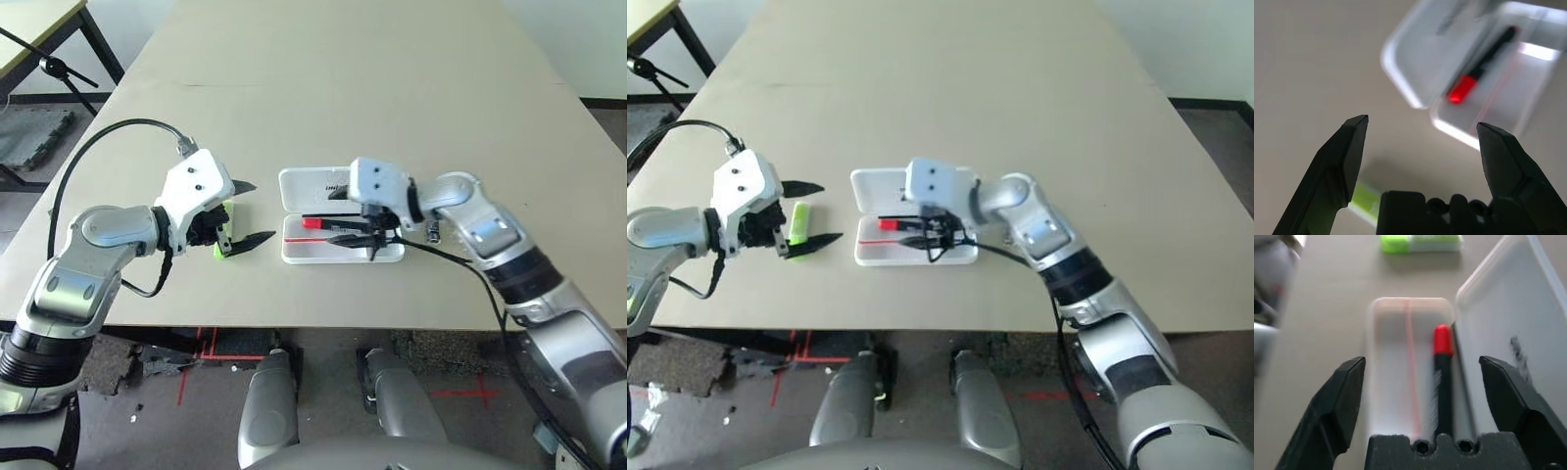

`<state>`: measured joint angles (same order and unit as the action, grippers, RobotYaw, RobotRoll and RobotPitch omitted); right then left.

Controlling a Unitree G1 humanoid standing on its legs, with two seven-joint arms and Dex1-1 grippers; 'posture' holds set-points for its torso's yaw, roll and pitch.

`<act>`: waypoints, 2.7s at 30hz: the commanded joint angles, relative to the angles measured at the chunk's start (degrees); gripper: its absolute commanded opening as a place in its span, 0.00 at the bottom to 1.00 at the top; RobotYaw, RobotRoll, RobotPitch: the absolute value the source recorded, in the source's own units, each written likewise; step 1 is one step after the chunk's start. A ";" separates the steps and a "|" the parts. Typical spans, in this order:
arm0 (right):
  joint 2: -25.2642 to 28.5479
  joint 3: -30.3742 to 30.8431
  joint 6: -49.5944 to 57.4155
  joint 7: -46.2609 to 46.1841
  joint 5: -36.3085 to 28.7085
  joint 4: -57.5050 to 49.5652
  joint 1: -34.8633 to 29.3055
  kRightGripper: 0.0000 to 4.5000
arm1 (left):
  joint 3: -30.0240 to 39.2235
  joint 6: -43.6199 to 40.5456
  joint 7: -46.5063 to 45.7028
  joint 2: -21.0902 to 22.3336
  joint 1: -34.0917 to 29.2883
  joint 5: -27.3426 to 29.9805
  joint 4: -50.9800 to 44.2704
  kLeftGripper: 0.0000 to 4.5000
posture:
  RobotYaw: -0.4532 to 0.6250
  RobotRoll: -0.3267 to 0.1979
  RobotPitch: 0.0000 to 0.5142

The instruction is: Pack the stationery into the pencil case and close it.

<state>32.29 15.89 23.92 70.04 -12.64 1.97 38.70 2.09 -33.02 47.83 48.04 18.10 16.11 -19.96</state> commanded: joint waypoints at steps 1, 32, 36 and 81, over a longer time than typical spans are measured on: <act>3.23 -4.32 3.86 3.44 -5.69 -3.08 -1.59 0.99 | 1.80 -0.74 -2.94 -1.99 -0.23 0.62 -1.63 1.00 | 0.51 0.62 0.32; 13.06 -9.04 7.45 7.28 -12.64 -7.59 -7.46 0.99 | 4.70 -43.34 -42.23 -27.71 1.23 -7.37 -4.28 1.00 | 0.52 0.62 0.35; 13.37 -8.96 7.43 7.35 -12.62 -7.77 -7.62 0.99 | 5.15 -43.75 -42.40 -28.08 1.19 -7.49 -3.01 1.00 | 0.51 0.62 0.35; 18.35 -12.04 2.68 8.25 -10.78 0.24 -14.81 1.00 | -11.63 -10.77 1.05 0.87 2.98 3.35 -13.85 0.24 | 0.47 0.62 0.34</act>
<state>50.43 5.16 26.54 77.99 -22.76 1.90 25.04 -7.45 -44.34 48.41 49.33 20.27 20.01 -33.34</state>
